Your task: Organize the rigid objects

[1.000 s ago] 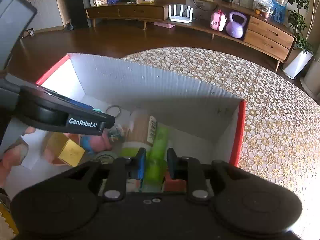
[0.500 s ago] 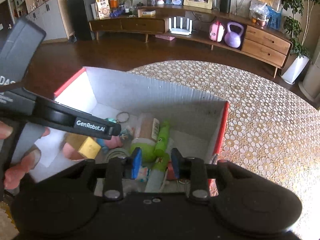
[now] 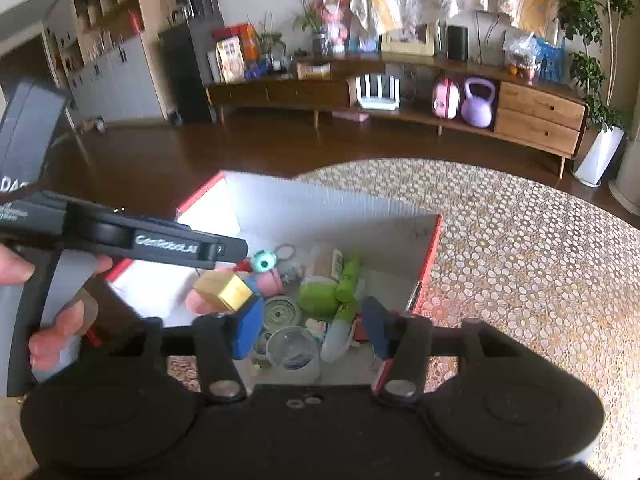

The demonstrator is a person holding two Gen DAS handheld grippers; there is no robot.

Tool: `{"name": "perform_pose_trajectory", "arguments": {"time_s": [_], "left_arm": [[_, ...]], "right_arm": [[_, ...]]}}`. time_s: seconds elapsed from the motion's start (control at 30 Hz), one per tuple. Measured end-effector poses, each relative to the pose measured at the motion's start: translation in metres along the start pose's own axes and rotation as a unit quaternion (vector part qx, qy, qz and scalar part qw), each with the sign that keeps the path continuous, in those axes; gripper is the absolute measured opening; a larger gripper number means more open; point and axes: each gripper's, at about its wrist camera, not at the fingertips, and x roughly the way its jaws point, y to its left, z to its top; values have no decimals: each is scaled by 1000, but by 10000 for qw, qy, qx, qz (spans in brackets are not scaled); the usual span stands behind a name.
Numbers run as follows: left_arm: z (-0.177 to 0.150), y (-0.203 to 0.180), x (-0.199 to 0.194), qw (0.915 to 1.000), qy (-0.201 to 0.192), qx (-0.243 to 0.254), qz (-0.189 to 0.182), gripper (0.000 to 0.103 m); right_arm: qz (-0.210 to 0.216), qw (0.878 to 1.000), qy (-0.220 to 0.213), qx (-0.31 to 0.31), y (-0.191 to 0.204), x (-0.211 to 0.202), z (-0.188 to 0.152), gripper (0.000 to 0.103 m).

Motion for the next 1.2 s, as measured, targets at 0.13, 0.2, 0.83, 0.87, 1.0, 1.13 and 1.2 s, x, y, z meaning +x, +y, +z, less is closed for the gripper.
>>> {"name": "perform_pose_trajectory", "arguments": {"time_s": [0.13, 0.2, 0.83, 0.87, 1.0, 1.13, 1.2], "left_arm": [[-10, -6, -28, 9995, -307, 68, 17, 66], [-16, -9, -42, 9989, -466, 50, 39, 68], [-59, -49, -116, 9886, -1422, 425, 243, 86], [-60, -50, -117, 9887, -1421, 426, 231, 86], [-67, -50, -122, 9884, -1446, 425, 208, 86], [-76, -47, -125, 9895, -1391, 374, 146, 86], [-81, -46, -125, 9905, -1333, 325, 73, 86]], "right_arm": [[115, 9998, -162, 76, -2, -18, -7, 64], [193, 9994, -247, 133, -2, -26, -10, 65], [574, 9923, -1099, 62, 9, -83, -31, 103], [569, 9922, -1109, 93, 9, -84, -32, 103], [563, 9918, -1133, 191, 6, -87, -36, 103], [564, 9917, -1122, 270, 4, -89, -40, 103], [577, 9916, -1120, 293, 3, -90, -43, 103]]}}
